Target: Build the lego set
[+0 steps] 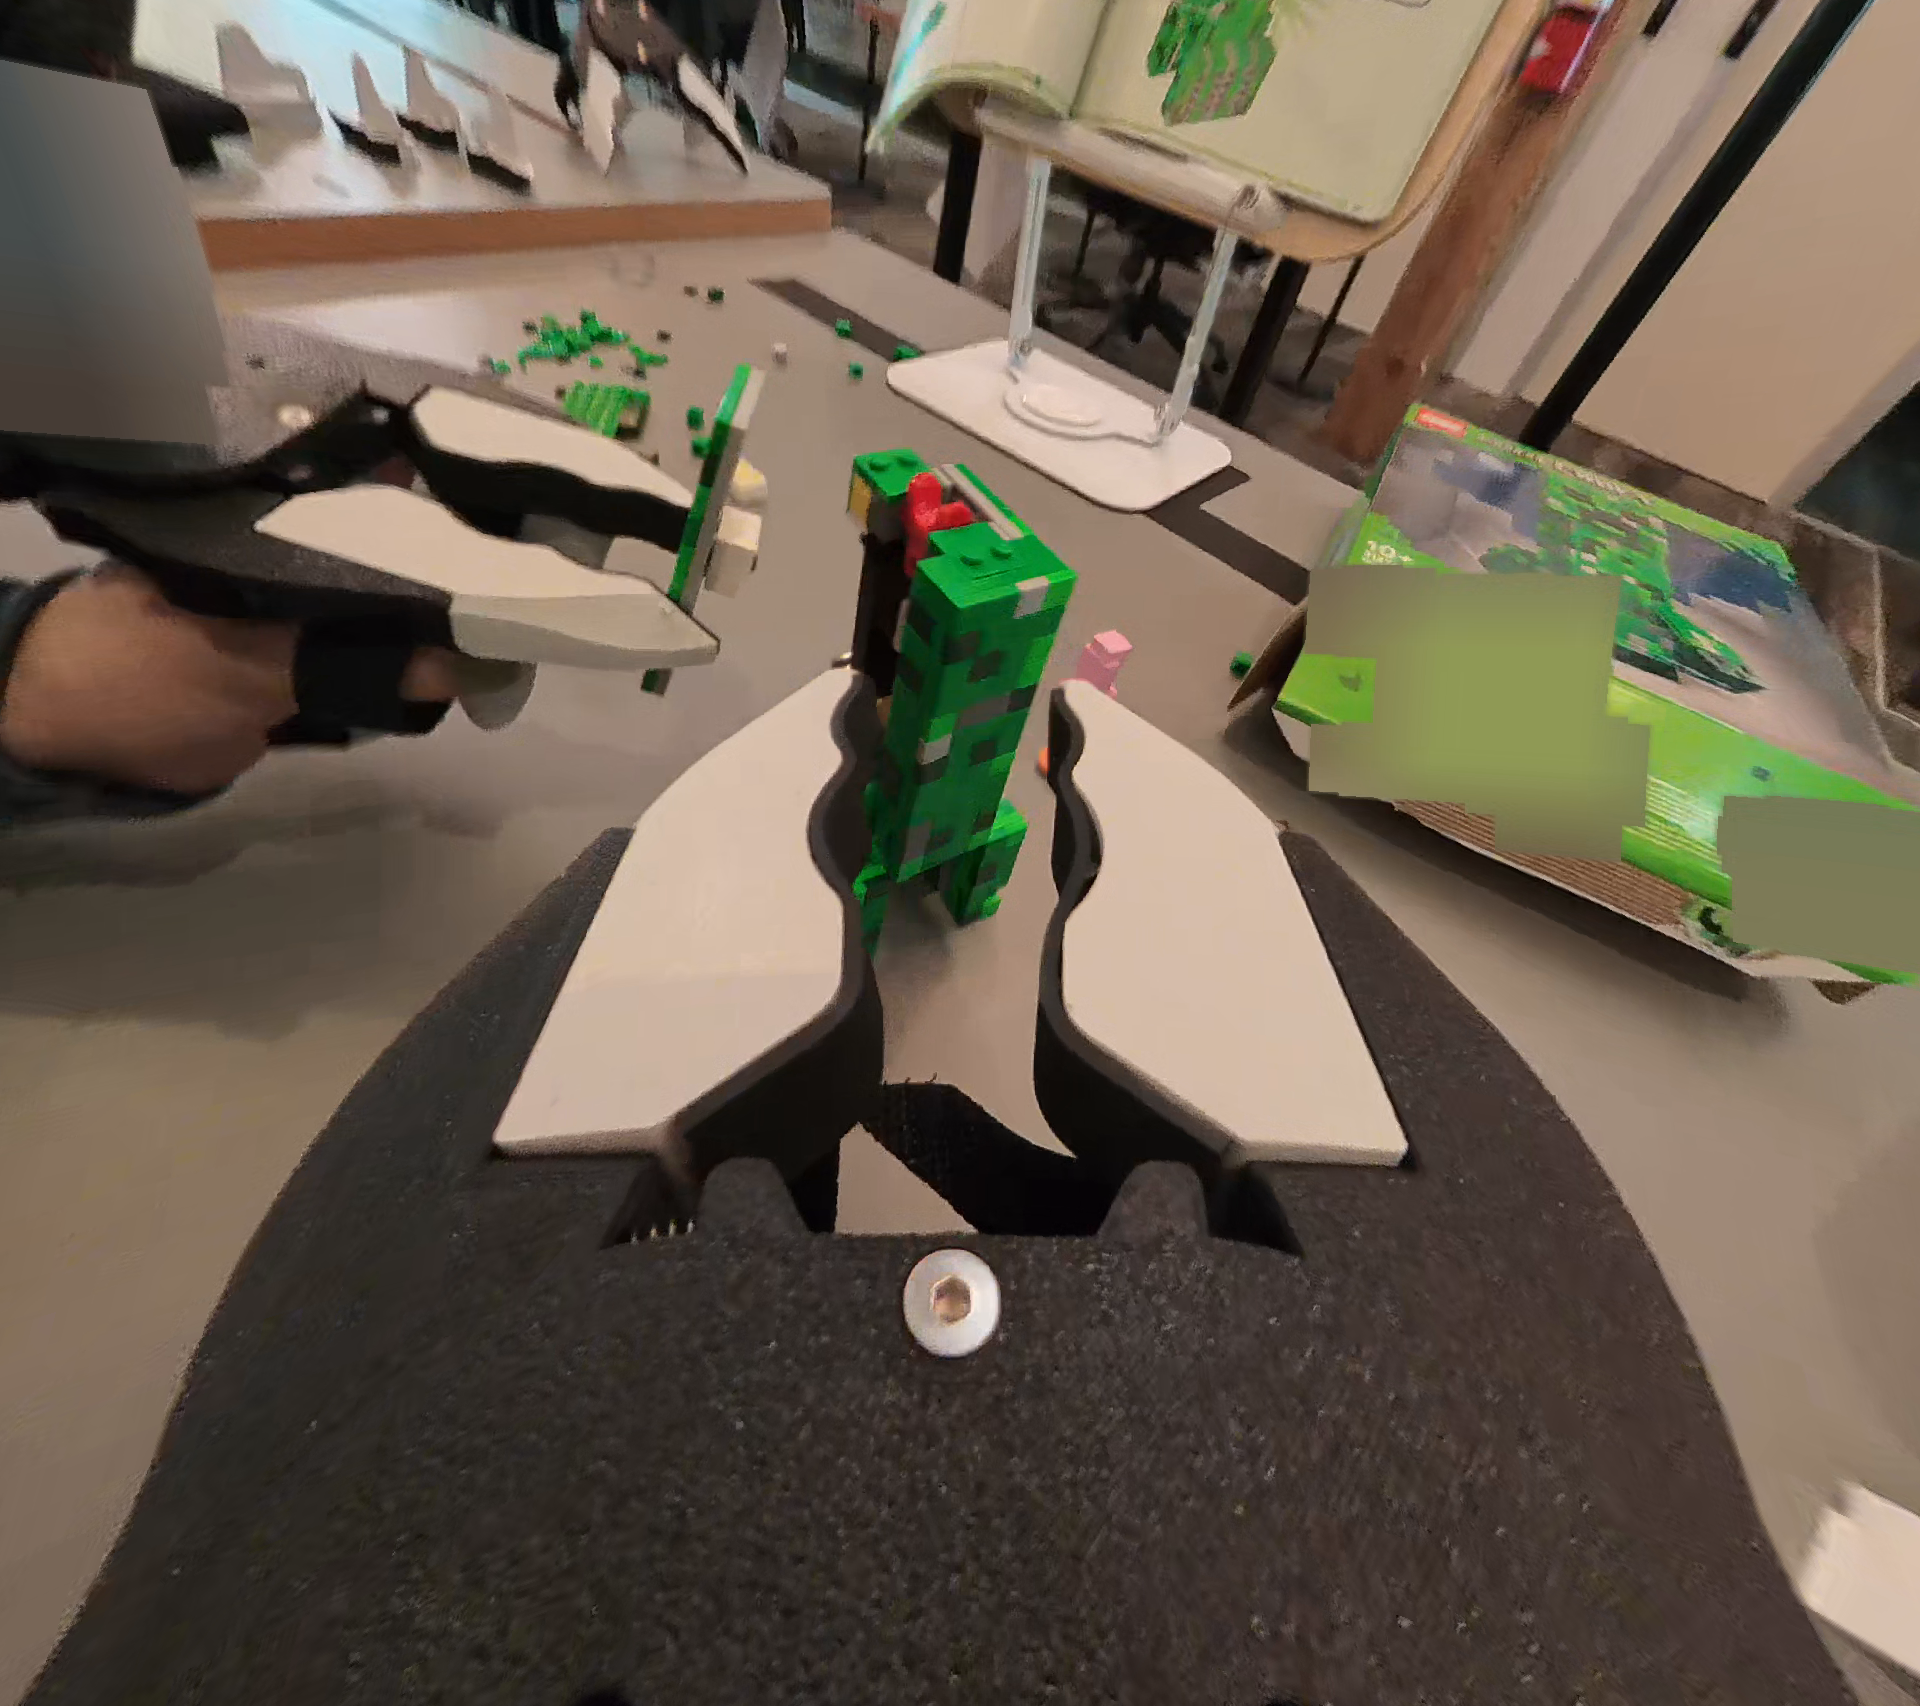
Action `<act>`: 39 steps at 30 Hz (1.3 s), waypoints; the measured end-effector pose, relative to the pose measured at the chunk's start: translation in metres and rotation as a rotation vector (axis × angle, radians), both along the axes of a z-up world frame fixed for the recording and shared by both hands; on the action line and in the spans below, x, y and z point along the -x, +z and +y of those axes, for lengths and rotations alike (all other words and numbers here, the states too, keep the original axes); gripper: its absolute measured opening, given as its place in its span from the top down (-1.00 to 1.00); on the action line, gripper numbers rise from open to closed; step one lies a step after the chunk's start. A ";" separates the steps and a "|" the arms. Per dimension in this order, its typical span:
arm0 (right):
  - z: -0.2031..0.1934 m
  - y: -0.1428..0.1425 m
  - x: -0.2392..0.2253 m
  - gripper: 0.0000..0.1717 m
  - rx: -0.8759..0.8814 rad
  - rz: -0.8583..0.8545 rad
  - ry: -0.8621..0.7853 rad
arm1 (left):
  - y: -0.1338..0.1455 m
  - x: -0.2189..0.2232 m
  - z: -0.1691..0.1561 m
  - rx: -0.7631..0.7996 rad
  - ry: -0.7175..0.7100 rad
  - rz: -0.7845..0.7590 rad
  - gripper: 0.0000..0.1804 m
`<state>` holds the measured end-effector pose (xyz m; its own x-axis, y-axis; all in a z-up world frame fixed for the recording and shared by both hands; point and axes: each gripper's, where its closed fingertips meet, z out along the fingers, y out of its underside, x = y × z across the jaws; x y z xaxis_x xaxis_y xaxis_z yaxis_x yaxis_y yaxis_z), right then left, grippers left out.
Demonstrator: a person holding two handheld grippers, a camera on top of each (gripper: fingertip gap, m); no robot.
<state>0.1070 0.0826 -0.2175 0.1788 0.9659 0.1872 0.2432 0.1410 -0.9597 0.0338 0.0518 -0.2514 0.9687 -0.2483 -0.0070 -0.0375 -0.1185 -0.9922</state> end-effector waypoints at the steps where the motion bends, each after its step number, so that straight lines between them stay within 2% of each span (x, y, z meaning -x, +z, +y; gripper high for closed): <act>1: 0.004 0.001 -0.001 0.64 0.007 0.048 0.004 | 0.001 -0.001 0.001 -0.024 0.019 -0.013 0.61; 3: 0.010 -0.002 -0.002 0.66 0.024 0.114 0.038 | 0.004 -0.003 0.003 -0.088 0.051 -0.020 0.61; 5: 0.008 -0.012 0.000 0.64 0.049 0.110 0.116 | 0.008 -0.003 0.003 -0.157 0.083 -0.027 0.61; 10: 0.005 -0.049 0.005 0.34 0.019 -0.018 0.415 | 0.012 -0.008 0.004 -0.226 0.110 0.006 0.61; 14: 0.007 -0.069 0.012 0.11 0.153 -0.090 0.611 | 0.014 -0.018 -0.002 -0.272 0.070 0.009 0.61; 17: 0.000 -0.084 0.020 0.03 0.220 -0.210 0.705 | 0.008 -0.017 -0.002 -0.238 0.033 -0.028 0.61; 20: -0.002 -0.085 0.028 0.02 0.162 -0.220 0.730 | 0.012 -0.021 -0.005 -0.263 -0.054 -0.086 0.61; 23: -0.013 -0.081 0.024 0.08 0.243 -0.213 0.794 | 0.011 -0.015 -0.004 -0.248 -0.032 -0.099 0.61; 26: -0.023 -0.080 0.015 0.11 0.242 -0.221 0.841 | 0.010 -0.011 -0.008 -0.251 0.000 -0.076 0.61; 30: -0.006 -0.068 0.029 0.05 0.206 -0.116 0.768 | 0.010 -0.018 -0.017 -0.251 -0.033 -0.048 0.61; 34: -0.018 -0.076 0.034 0.02 0.249 -0.180 0.840 | 0.011 -0.029 -0.020 -0.245 -0.171 -0.106 0.61; 39: -0.037 -0.079 0.025 0.02 0.234 -0.230 0.881 | 0.012 -0.024 -0.020 -0.241 -0.187 -0.151 0.61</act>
